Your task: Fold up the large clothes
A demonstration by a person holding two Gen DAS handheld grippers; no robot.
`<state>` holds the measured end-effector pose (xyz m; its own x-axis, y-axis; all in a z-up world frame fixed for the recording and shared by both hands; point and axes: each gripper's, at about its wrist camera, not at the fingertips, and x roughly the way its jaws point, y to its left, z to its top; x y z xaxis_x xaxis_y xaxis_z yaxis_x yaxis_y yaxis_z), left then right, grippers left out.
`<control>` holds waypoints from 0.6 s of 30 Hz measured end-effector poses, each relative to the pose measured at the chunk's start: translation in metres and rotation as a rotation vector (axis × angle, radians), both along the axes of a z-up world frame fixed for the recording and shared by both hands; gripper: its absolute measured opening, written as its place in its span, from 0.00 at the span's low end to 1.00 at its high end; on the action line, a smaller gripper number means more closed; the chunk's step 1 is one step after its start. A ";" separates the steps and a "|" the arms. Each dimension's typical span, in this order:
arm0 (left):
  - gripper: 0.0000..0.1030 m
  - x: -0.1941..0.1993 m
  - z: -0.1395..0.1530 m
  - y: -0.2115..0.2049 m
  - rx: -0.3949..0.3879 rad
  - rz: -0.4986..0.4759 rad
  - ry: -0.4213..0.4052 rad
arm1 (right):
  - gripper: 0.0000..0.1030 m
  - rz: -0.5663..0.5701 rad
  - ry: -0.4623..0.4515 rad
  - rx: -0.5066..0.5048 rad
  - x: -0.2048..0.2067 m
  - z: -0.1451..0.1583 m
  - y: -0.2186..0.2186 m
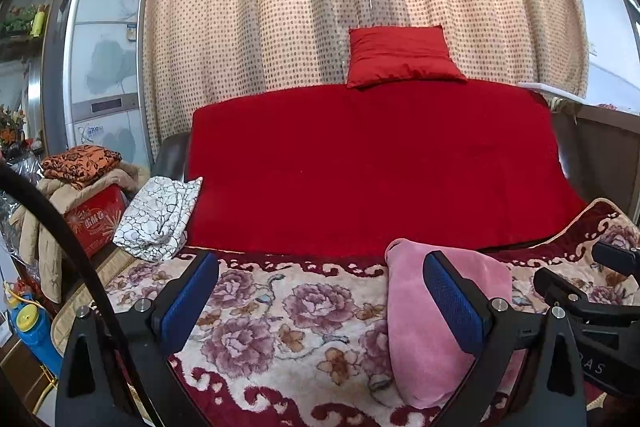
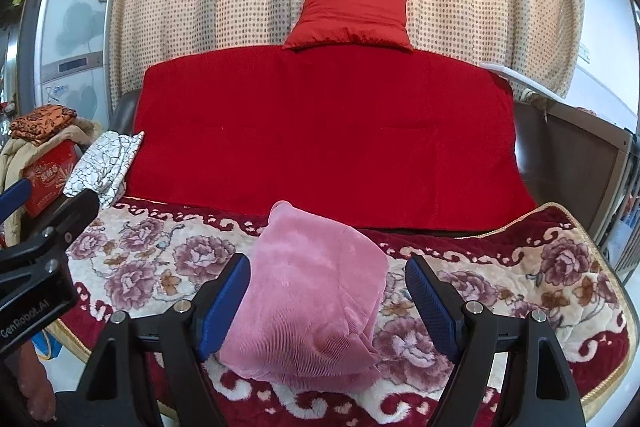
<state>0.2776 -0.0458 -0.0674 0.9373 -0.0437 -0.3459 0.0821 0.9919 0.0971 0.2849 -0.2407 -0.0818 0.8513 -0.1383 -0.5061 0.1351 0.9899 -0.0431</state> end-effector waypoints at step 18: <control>0.99 0.073 -0.075 -0.015 0.055 0.037 0.050 | 0.80 -0.042 -0.082 0.114 0.050 -0.073 -0.040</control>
<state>0.3511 -0.0603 -0.1426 0.9196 0.0110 -0.3928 0.0517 0.9875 0.1486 0.3347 -0.2805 -0.1549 0.8854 -0.1201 -0.4491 0.1747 0.9812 0.0819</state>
